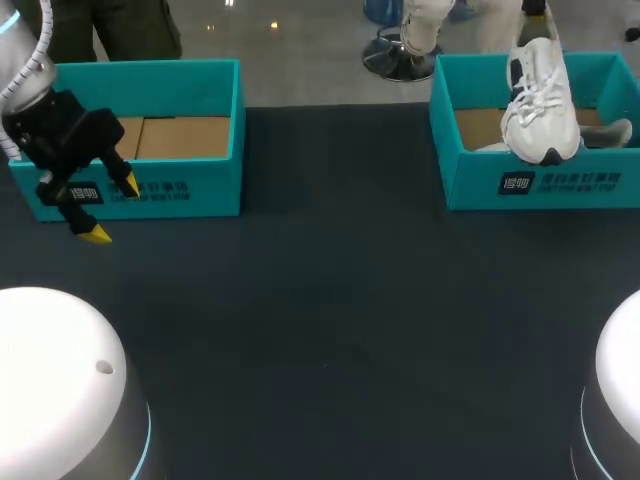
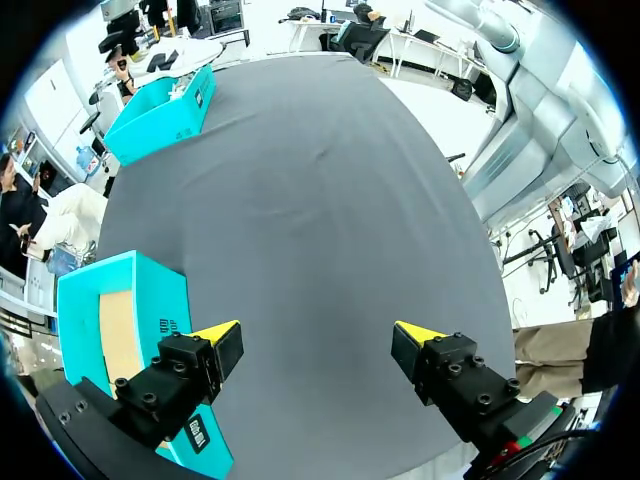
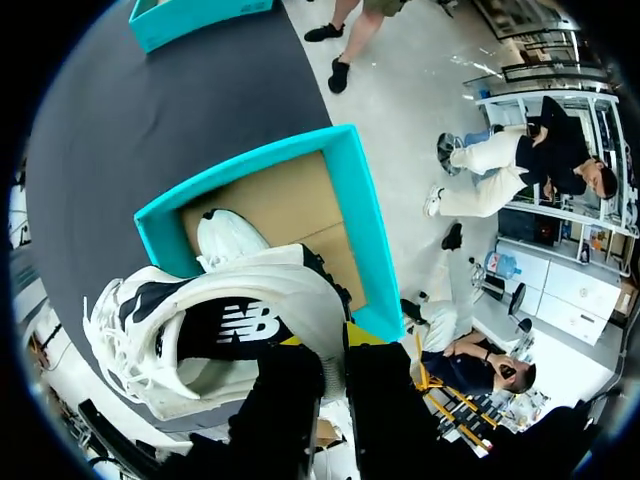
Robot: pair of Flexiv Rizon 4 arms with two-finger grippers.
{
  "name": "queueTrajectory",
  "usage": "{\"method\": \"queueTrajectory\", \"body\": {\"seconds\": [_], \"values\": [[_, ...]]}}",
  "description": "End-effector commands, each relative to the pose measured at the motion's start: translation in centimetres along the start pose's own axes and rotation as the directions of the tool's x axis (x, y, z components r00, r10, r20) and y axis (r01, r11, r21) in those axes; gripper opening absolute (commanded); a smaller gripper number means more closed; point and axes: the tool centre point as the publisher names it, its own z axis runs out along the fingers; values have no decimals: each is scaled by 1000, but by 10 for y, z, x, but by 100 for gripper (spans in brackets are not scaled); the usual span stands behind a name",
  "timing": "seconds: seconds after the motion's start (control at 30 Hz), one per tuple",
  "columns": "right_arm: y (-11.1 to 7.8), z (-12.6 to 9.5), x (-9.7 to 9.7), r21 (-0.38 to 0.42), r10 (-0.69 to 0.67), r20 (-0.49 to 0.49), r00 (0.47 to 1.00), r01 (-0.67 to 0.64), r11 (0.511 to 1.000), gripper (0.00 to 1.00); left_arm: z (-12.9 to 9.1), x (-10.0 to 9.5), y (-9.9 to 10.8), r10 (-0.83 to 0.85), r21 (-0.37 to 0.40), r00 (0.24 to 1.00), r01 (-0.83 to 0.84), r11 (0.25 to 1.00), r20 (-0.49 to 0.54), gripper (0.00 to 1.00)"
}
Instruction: Take the shoe out of the shoebox, open the shoe tongue, remove and reinsert the insole, then place the shoe into the shoebox
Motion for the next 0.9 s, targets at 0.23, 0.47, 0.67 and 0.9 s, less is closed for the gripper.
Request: {"method": "queueTrajectory", "body": {"seconds": [0.23,0.47,0.67,0.9], "values": [[-16,36,-44,12,64,-74,995,-64,998,0,0,1,0,0,-2,1000,0,1000,0,100],[-33,51,-58,42,123,-87,989,-120,992,0,0,1,0,0,-2,1000,0,1000,0,100],[-38,54,-63,63,140,-117,983,-133,989,0,0,1,0,0,-2,1000,0,1000,0,100],[-38,54,-63,63,140,-117,983,-133,989,0,0,1,0,0,-2,1000,0,1000,0,100]]}}
